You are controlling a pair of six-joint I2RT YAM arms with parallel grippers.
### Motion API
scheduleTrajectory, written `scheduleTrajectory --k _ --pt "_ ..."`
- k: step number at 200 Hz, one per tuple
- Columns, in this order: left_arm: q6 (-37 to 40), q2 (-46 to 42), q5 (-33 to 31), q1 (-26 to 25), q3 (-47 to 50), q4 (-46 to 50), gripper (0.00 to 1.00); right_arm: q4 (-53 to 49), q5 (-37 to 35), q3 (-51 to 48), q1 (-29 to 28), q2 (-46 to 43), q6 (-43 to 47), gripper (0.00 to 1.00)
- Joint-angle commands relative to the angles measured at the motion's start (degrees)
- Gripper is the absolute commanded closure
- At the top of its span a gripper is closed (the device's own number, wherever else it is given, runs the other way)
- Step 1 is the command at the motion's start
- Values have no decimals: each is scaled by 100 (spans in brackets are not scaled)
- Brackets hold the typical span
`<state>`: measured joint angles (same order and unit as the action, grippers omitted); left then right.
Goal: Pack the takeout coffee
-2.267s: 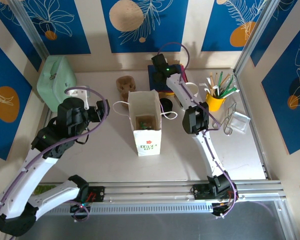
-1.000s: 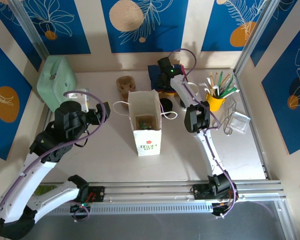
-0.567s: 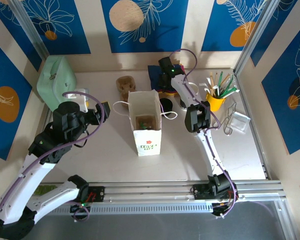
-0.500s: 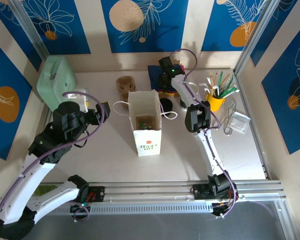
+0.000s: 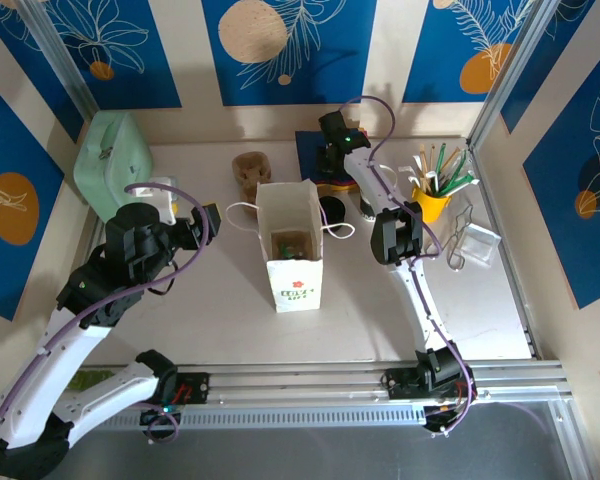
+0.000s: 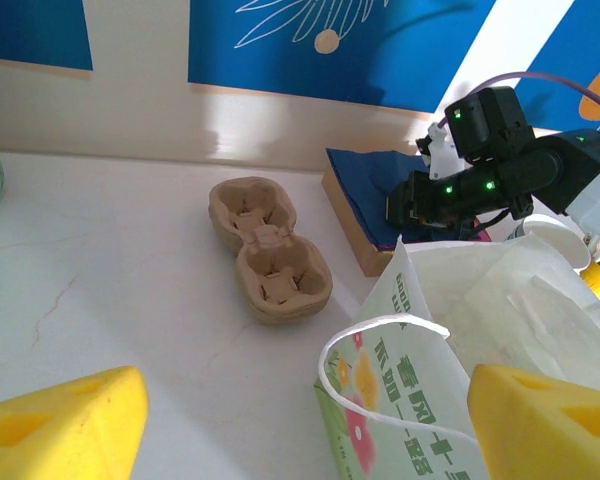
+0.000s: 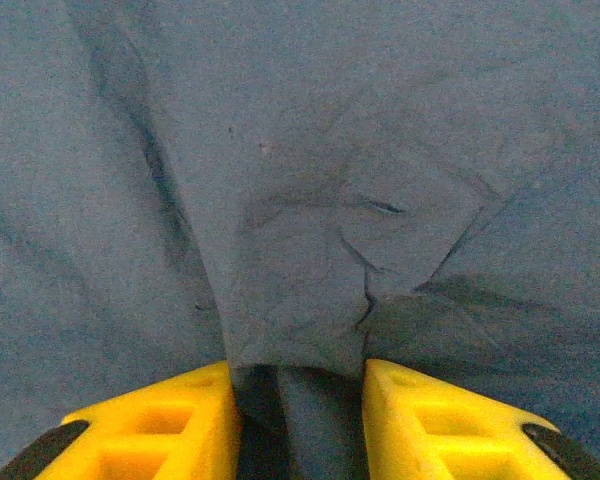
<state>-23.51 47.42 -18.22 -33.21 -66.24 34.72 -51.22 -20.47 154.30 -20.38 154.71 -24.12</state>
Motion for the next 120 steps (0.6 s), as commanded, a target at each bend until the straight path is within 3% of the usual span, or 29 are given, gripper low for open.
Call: scheduleTrajectory --k 1,120 --pt "118 -40 28 60 -12 -151 17 4 193 223 -10 -428 123 67" --pt "74 -75 9 54 3 -106 17 -84 334 291 25 -842 196 88"
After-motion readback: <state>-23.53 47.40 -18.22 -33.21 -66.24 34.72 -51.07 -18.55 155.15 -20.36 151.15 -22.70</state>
